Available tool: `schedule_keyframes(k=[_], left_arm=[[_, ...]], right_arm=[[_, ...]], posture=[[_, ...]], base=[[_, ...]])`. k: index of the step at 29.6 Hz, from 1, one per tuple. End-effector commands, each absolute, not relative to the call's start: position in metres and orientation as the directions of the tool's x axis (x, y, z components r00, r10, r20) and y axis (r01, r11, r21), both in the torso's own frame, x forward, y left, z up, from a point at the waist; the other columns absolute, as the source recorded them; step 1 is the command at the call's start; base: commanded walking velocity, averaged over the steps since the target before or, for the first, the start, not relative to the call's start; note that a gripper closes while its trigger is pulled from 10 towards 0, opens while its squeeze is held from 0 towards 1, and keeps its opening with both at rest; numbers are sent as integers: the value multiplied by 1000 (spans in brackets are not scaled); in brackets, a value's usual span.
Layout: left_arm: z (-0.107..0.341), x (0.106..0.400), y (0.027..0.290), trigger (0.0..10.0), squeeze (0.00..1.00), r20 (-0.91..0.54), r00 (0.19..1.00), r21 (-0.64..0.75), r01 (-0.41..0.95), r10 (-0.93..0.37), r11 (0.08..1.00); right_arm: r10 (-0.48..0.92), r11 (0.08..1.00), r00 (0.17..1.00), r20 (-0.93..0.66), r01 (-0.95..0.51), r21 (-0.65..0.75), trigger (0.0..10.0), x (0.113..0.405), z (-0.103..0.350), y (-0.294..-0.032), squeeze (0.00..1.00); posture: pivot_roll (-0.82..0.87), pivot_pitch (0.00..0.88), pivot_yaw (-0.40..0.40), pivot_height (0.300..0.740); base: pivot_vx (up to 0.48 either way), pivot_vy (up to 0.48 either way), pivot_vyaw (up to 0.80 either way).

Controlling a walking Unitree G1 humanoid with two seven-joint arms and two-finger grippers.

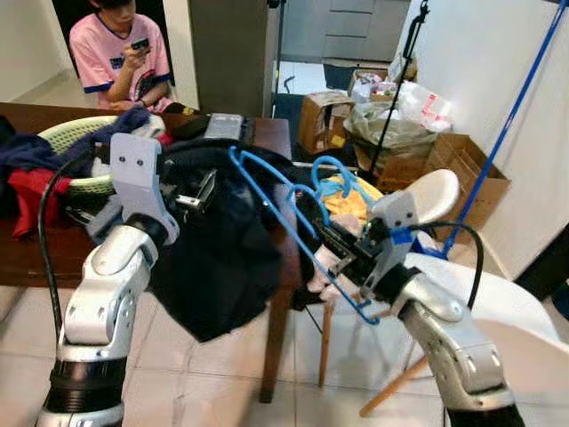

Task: Hang hanger

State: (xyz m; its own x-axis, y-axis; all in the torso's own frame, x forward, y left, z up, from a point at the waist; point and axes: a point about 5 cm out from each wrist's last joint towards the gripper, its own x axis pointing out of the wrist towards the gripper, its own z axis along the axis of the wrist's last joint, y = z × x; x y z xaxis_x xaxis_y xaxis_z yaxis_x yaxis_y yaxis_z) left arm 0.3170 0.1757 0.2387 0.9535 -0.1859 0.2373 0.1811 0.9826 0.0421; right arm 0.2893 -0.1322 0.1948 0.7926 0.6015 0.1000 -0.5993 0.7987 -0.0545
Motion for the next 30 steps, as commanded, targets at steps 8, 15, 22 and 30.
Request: schedule_keyframes(k=[8, 15, 22, 30], left_arm=[[243, 317, 172, 10000, 0, 250, 946, 63, 197, -207, 978], [244, 317, 171, 10000, 0, 258, 944, 59, 199, -208, 978], [243, 317, 175, 10000, 0, 248, 951, 82, 168, -183, 982], [244, 318, 177, 10000, 0, 263, 951, 52, 151, -159, 987]], right_arm=[[598, 801, 793, 116, -597, -49, 10000, 288, 198, -132, 0], [596, 802, 794, 121, -595, -47, 10000, 288, 198, -132, 0], [595, 803, 794, 122, -595, -46, 10000, 289, 199, -131, 0], [597, 802, 793, 121, -596, -48, 10000, 289, 198, -131, 0]], posture=[[64, 0, -45, 740], [64, 0, -44, 740], [64, 0, -44, 740], [64, 0, -46, 740]], base=[[0, 345, 0], [0, 249, 0], [38, 0, 0], [315, -187, 0]])
